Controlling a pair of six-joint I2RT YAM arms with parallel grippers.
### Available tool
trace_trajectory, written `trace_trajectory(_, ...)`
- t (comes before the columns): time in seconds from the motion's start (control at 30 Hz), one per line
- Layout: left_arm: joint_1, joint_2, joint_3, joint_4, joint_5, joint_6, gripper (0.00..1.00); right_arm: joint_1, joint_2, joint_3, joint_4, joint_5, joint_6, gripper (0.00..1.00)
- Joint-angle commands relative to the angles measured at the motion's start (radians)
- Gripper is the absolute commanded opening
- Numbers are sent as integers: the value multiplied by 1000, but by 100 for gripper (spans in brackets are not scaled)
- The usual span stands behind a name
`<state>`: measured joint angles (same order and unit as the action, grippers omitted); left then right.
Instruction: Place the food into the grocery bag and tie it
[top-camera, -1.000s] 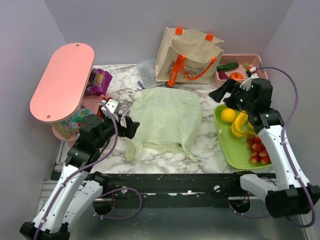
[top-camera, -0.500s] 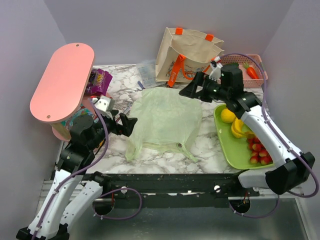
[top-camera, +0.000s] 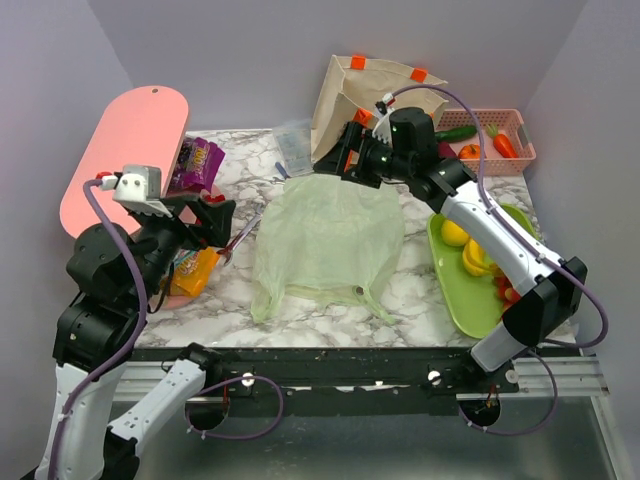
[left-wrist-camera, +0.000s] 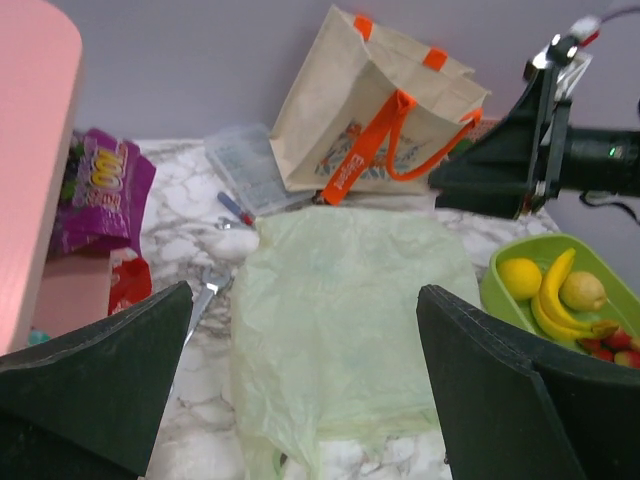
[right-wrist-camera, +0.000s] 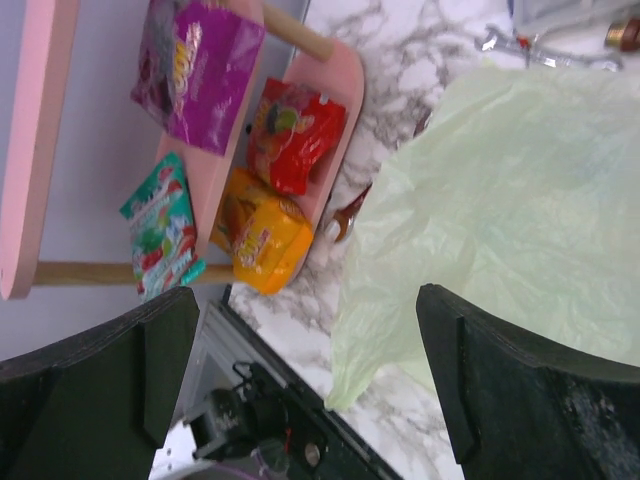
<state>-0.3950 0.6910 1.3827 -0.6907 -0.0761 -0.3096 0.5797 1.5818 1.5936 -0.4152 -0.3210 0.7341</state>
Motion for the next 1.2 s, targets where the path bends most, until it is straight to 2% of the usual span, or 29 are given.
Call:
trace_trajectory(0.0,-4,-43,-72,-93,10,-74,96,5,51,142,-41,153,-14,100)
trace_trajectory(0.13,-4,-87,-142,-85,117,-113,95,4,108,297,-149,231,-87,100)
trace_trajectory(0.23,-4,-125,-239,-42,219,-133,93,5,94,318,-235,330,-152,100)
trace_trajectory(0.47,-6,-136,-424,-20,385,-108,90,5,-134,91,-428,753,-216,100)
trace_trajectory(0.6,-10,-159,-493,-39,393,-79,90,-5,-244,-79,-495,936,-220,100)
trace_trajectory(0.8,-25,-221,-615,-1,414,-92,90,-182,-312,-240,-486,853,-231,100)
trace_trajectory(0.97,-41,-256,-625,4,353,-91,92,-238,-273,-297,-446,899,-248,100)
trace_trajectory(1.17,-69,-205,-633,10,309,-80,92,-258,-183,-351,-425,939,-227,100)
